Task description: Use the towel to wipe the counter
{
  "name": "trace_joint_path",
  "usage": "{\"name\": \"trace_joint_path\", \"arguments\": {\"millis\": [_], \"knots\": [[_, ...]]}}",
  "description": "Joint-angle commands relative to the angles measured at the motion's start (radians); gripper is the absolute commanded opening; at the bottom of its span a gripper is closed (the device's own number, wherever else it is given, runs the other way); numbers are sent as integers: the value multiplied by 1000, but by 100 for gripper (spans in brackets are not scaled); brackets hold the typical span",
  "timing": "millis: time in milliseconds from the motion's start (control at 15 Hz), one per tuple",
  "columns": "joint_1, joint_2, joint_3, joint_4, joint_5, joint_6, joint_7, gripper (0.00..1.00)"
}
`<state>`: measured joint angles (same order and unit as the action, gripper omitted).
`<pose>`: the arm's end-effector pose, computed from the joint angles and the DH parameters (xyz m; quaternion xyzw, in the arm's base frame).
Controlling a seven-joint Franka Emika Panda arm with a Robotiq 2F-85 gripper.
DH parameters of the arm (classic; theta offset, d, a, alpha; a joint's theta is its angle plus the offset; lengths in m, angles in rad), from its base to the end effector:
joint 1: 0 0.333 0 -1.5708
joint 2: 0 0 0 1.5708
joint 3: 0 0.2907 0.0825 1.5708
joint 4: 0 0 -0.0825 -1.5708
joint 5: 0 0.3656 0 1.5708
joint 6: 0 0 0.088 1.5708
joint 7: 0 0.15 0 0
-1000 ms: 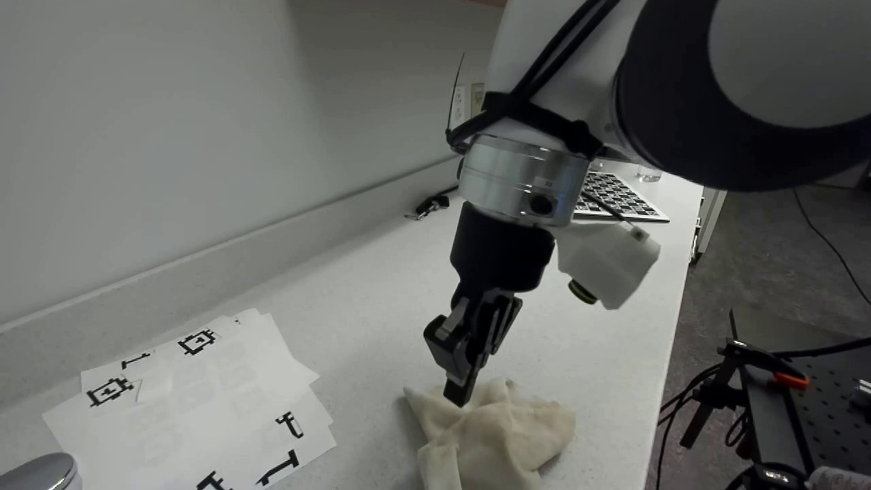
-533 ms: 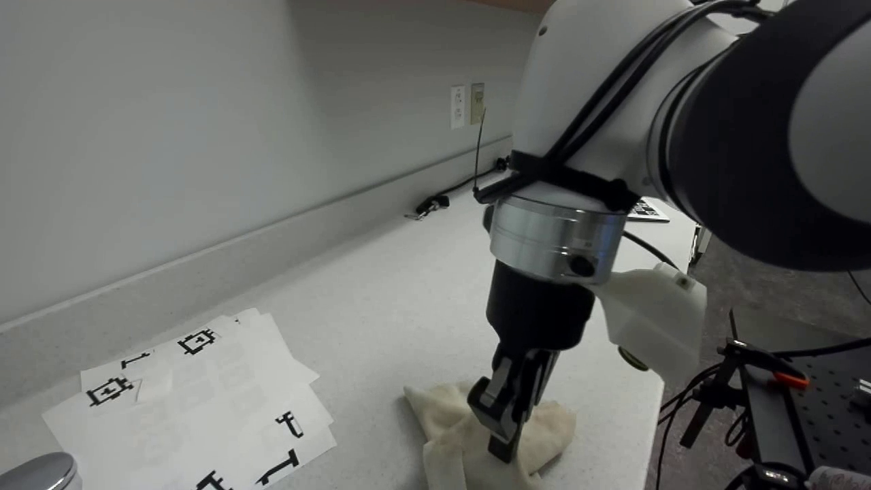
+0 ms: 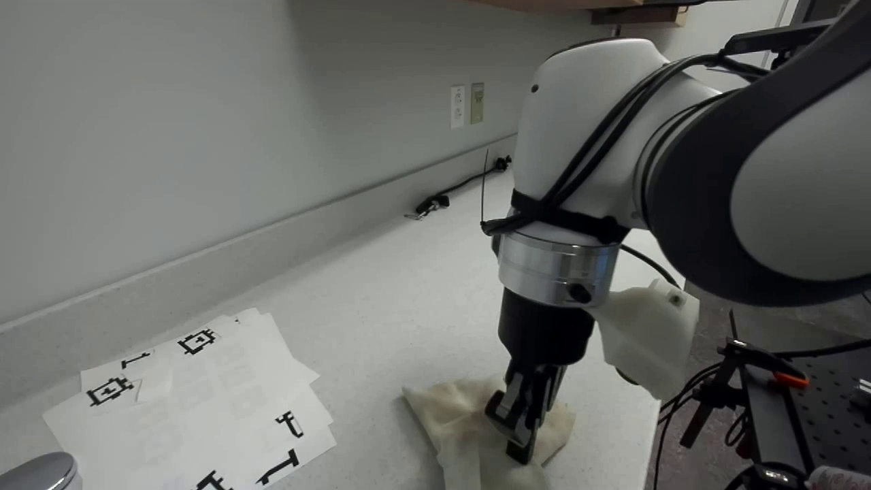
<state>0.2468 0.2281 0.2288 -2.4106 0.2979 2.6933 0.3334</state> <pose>0.4360 0.2258 0.1745 -0.9931 0.0649 0.0123 0.0965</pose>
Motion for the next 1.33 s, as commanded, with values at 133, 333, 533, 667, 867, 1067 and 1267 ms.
{"name": "trace_joint_path", "arguments": {"millis": [133, 333, 533, 667, 867, 1067, 1267], "knots": [[-12, 67, -49, 55, -55, 14, -5, 0], [-27, 102, -62, 91, -50, 11, -23, 0], [-48, 135, -86, 137, -56, -1, -36, 0], [-60, 157, -110, 168, -69, -8, -39, 0], [-73, 190, -145, 218, -93, -18, -47, 0], [-77, 227, -184, 271, -140, -30, -39, 0], [-77, 258, -230, 331, -194, -38, -28, 0]]}}
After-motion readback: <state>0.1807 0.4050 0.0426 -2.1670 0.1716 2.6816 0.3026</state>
